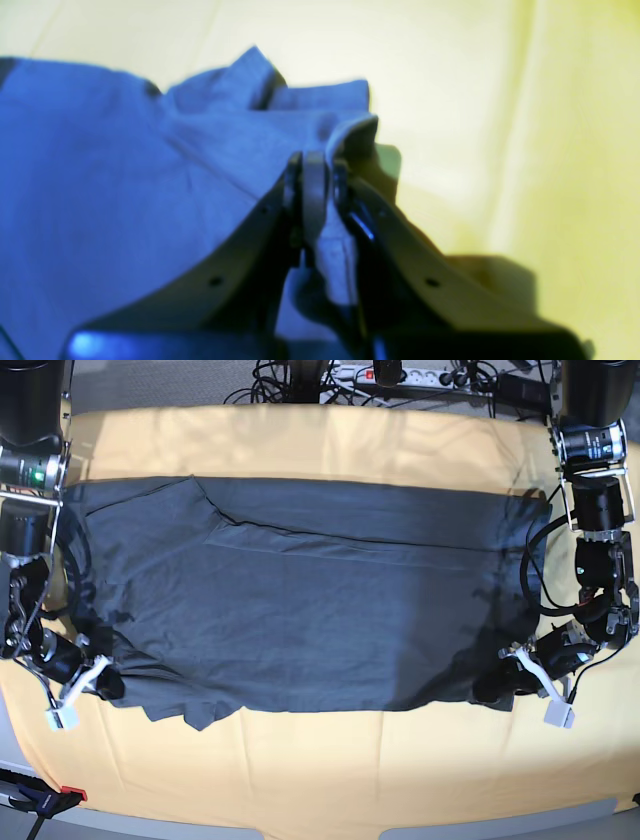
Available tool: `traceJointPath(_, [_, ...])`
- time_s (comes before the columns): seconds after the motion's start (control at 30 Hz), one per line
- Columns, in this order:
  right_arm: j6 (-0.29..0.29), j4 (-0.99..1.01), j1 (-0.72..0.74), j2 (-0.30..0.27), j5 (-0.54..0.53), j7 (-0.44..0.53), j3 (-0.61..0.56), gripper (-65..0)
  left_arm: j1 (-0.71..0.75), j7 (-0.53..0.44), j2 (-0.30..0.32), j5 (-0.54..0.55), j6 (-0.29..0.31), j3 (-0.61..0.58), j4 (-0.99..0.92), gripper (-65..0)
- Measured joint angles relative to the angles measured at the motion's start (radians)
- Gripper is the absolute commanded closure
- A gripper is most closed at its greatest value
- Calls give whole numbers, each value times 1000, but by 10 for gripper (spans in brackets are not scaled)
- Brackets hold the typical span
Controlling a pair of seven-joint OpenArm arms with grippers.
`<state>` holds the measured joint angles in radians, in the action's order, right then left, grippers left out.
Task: Fold the T-shirt properly
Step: 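Lift and fold the grasped edge over onto the folded half with both grippers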
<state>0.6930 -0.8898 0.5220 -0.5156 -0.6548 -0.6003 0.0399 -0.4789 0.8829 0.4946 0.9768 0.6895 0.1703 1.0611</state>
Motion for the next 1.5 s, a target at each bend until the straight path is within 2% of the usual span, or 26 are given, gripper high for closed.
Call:
traceJointPath(0.07, [0,-69,-51,-34,-15,-44,0,0,26,45,30,90,0,0,11,0])
traceJointPath(0.17, [0,-159,-139,-69,-63,-118,0,0,67,93,76,153,0,0,18,0])
traceJointPath(0.27, [5,-227,-202,-92,-84,-132,-5,0,71,117,90,163,0,0,18,0])
traceJointPath(0.33, [7,-264,-212,-116,-90,-130,-5,0,69,126,101,211,0,0,20,0])
traceJointPath(0.43, [6,-303,-221,-157,-114,-143,-2,0,68,229,138,316,0,0,30,0])
traceJointPath(0.53, [5,-306,-241,-174,-156,-219,-4,0,69,352,180,433,0,0,31,0])
traceJointPath(0.6, [7,-306,-245,-180,-170,-246,-4,0,69,372,202,478,0,0,31,0])
traceJointPath(0.7, [7,-306,-236,-192,-177,-238,-4,0,66,385,230,484,0,0,31,0])
traceJointPath(0.87, [8,-306,-239,-185,-176,-239,-4,0,67,524,259,483,0,0,52,0])
traceJointPath(0.97, [7,-306,-239,-187,-175,-239,-4,0,67,520,256,483,-1,0,90,0])
traceJointPath(1.03, [7,-306,-239,-187,-173,-243,-4,0,67,521,257,483,-53,0,120,0])
traceJointPath(1.2, [5,-307,-239,-187,-173,-246,-4,0,73,523,262,483,-110,0,253,0])
traceJointPath(1.37, [3,-307,-240,-188,-173,-292,-4,0,171,524,290,486,-98,-1,402,0])
traceJointPath(1.43, [4,-307,-239,-188,-173,-294,-4,0,219,528,294,482,-76,-1,435,0])
traceJointPath(1.5, [5,-307,-238,-188,-174,-294,-4,0,251,524,295,483,-23,-1,444,0])
